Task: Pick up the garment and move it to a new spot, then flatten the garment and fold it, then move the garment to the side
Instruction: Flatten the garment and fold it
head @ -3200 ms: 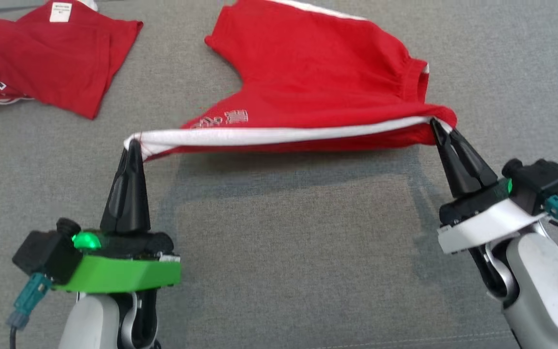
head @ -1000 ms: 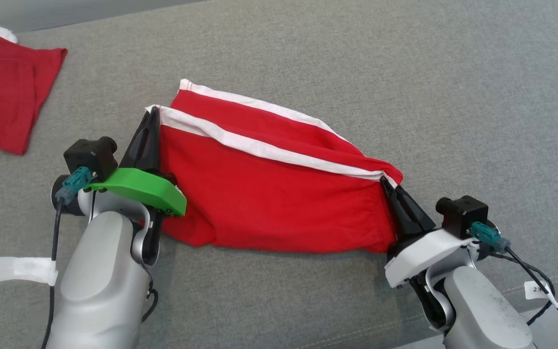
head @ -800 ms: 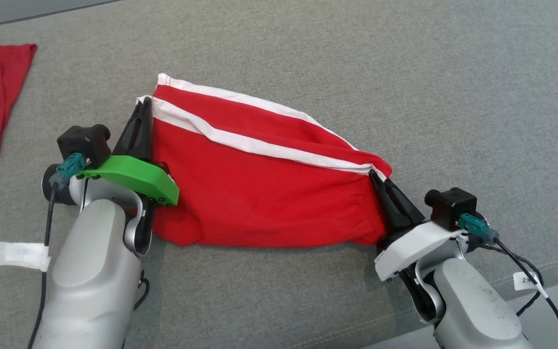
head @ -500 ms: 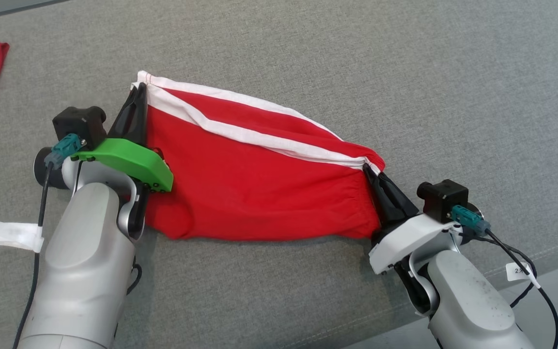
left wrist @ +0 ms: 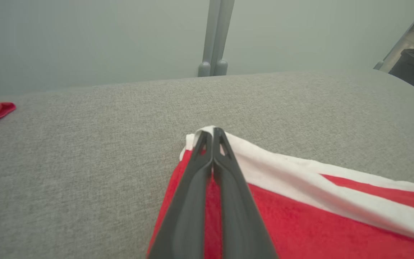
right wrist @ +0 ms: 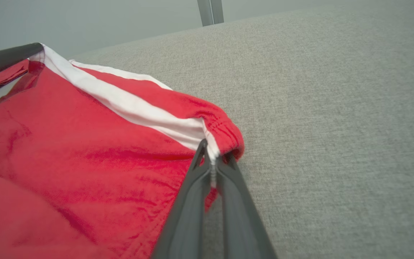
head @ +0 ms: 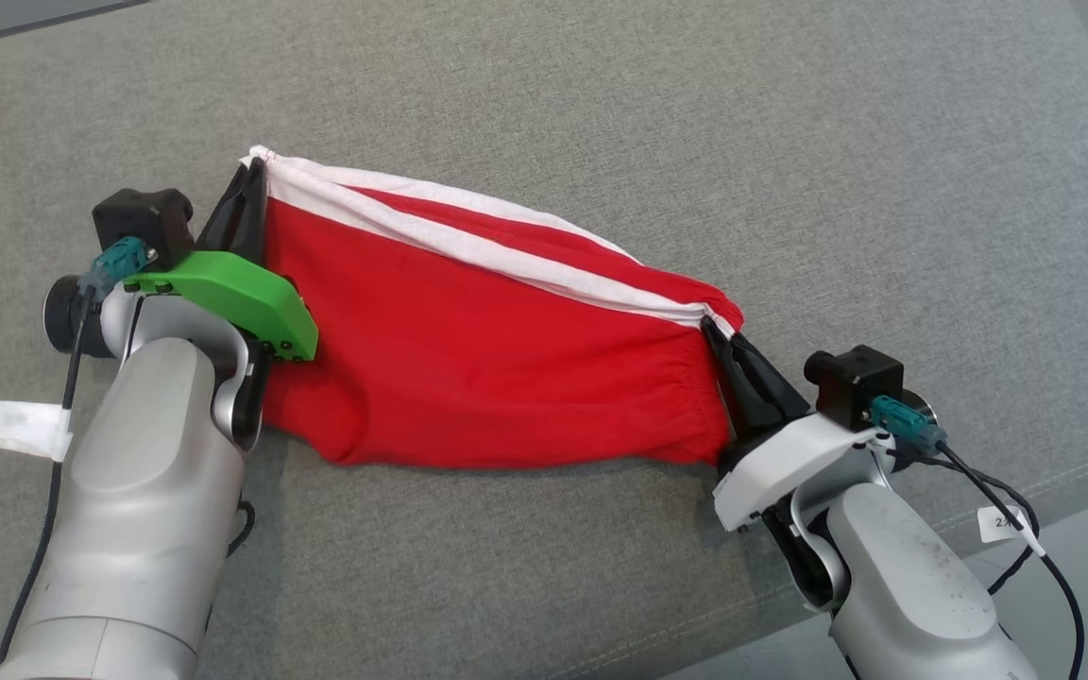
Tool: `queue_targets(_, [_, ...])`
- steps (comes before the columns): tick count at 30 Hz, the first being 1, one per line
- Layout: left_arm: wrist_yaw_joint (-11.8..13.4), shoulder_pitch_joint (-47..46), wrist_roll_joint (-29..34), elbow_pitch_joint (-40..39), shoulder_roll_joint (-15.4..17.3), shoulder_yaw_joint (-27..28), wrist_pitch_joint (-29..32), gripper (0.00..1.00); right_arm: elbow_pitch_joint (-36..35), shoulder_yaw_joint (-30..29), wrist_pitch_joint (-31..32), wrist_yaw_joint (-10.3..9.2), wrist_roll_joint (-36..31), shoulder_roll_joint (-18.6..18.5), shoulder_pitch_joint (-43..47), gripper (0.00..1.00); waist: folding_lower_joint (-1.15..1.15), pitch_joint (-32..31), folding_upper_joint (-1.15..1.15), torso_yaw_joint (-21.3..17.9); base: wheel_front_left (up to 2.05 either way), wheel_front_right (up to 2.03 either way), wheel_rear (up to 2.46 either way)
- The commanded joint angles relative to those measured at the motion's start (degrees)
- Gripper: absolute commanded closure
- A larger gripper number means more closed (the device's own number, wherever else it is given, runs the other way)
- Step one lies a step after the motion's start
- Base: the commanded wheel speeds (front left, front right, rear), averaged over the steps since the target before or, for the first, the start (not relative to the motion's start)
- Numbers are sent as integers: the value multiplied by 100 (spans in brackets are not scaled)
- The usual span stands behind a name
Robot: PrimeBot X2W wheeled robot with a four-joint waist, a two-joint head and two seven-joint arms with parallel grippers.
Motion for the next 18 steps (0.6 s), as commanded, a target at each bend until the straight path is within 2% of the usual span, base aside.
queue_targets(1, [-15, -124, 30, 44, 24, -8, 5, 100, -4, -4, -16, -1, -23, -14, -64, 6, 0, -6, 0, -14, 0, 0, 0])
queue_targets(2, [-15, -154, 33, 122, 16, -52, 5, 100, -24, 2, -16, -1, -8, -13, -59, 0, 0, -8, 0, -26, 0, 0, 0])
queue_targets(6, [-14, -338, -17, 486, 6, -229, 7, 100, -71, 16, -15, -1, 42, -9, -33, 0, 0, -14, 0, -63, 0, 0, 0])
queue_targets(8, [-14, -426, -81, 649, -11, -323, 6, 62, -91, -9, -15, -1, 43, -9, -2, 0, 0, -21, 0, -70, 0, 0, 0])
queue_targets(9, [-14, -473, -108, 707, -15, -347, 6, 11, -105, -30, -15, -1, 21, -10, 17, 0, 0, -26, 0, -70, 0, 0, 0])
queue_targets(10, [-14, -520, -128, 736, -5, -357, 5, 0, -129, -53, -15, -1, -8, -9, 39, 0, 0, -33, 0, -66, 0, 0, 0])
queue_targets(18, [-14, -419, -230, 573, 54, -400, 4, 0, -501, -431, -16, -1, -280, -11, 344, 0, 0, -183, 0, 57, 0, 0, 0])
